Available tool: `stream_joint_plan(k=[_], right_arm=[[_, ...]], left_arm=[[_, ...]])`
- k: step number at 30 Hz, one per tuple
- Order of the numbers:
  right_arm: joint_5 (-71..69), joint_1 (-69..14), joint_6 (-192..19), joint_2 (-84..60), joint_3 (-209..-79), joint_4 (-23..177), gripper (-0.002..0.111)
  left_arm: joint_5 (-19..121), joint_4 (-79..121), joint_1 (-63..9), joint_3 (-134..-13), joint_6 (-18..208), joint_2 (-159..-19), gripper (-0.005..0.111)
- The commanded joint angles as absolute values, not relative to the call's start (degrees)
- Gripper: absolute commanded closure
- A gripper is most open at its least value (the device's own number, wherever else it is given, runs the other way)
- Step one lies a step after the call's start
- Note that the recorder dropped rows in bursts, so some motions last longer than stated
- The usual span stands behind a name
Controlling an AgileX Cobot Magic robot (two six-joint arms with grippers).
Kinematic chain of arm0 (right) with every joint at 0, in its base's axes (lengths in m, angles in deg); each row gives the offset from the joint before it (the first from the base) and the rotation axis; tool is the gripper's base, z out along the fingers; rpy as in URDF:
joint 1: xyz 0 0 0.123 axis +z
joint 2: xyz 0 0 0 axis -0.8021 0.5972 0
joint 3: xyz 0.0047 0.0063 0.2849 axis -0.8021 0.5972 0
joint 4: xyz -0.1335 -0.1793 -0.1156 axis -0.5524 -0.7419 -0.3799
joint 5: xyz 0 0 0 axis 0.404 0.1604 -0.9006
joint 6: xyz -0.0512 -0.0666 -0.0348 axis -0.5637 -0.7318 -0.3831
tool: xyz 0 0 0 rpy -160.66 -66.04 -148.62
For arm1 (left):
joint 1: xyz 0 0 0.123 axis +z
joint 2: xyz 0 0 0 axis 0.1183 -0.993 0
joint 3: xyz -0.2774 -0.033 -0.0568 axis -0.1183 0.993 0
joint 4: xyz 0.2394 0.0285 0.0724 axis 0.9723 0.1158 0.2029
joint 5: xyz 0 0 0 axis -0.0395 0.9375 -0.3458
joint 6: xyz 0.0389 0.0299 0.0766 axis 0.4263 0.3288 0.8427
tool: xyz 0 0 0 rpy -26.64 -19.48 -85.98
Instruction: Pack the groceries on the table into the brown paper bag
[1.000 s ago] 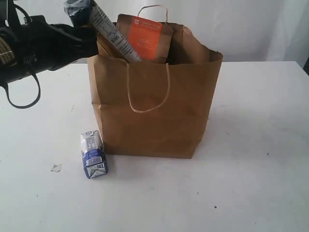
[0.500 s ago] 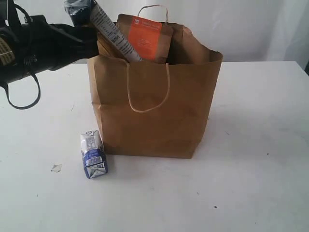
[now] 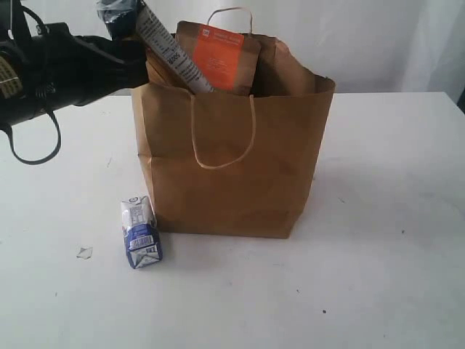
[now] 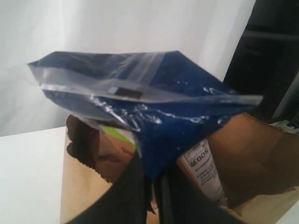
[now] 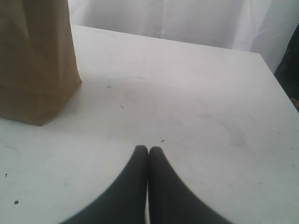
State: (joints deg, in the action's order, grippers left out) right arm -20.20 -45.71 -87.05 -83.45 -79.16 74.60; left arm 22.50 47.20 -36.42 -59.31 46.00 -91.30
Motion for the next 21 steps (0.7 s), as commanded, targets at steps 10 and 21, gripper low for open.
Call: stream_joint_plan(k=[10, 21], right_arm=[[-20.0, -46.0, -86.8, -83.8, -78.9, 74.7, 0.108], [-20.0, -46.0, -86.8, -83.8, -78.9, 74.7, 0.108]], left_arm=[[18.0, 49.1, -36.7, -59.1, 45.9, -90.2, 0.033], [26.3, 49.5, -38.9, -59.1, 49.6, -83.1, 0.037]])
